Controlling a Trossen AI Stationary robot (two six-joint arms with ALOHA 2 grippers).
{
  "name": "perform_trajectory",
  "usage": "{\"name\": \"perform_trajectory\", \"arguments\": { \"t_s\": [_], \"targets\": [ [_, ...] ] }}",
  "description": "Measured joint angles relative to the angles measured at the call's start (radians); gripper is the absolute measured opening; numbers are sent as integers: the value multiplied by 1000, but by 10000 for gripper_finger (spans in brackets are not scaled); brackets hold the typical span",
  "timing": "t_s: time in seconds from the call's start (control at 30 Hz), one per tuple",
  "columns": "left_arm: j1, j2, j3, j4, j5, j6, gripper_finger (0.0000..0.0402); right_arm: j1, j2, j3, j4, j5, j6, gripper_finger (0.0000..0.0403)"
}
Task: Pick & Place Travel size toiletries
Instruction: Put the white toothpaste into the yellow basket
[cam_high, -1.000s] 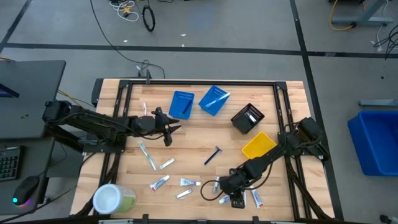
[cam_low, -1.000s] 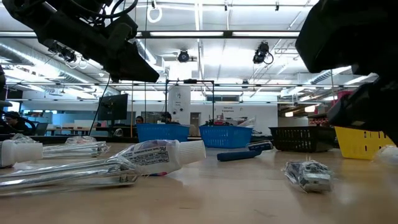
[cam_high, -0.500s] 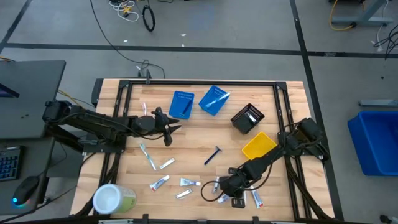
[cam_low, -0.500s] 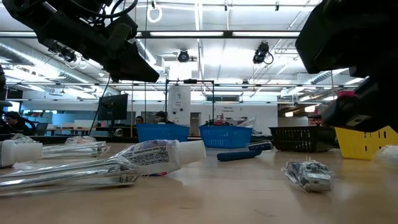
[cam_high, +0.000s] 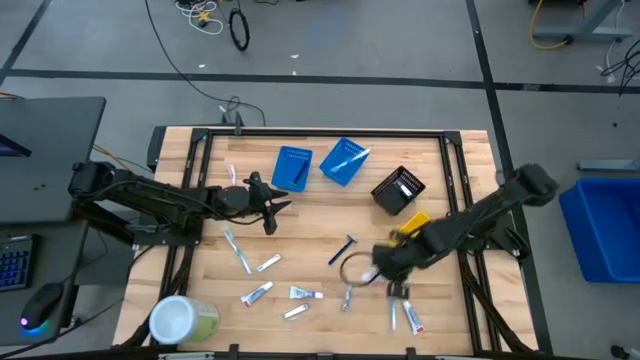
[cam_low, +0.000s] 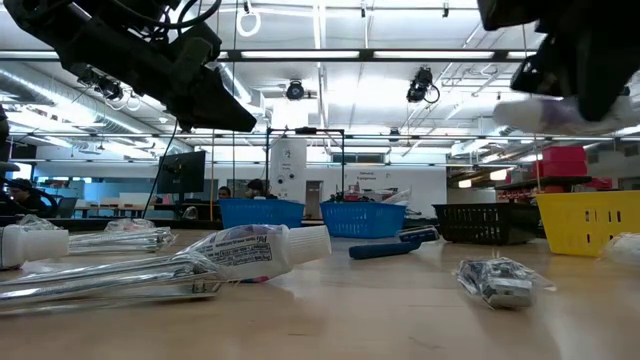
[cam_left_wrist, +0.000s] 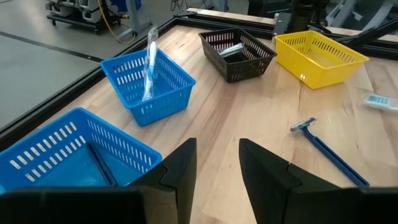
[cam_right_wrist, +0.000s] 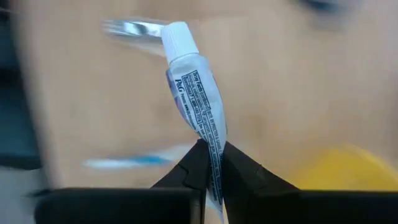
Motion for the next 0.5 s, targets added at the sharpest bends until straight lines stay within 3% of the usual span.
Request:
{"name": "perform_trajectory", "arguments": {
  "t_s": [0.13, 0.27, 0.37, 0.5],
  "targets": [
    [0, 0, 0, 0, 0, 0, 127, -30, -107, -1, -281, 153, 92, 35],
    [0, 0, 0, 0, 0, 0, 127, -66, -138, -24, -499, 168, 224, 36],
    [0, 0, 0, 0, 0, 0, 127, -90, -141, -78, -535, 169, 338, 36],
    [0, 0, 0, 0, 0, 10, 127, -120, -141, -167, -449, 139, 398, 38]
  ]
}}
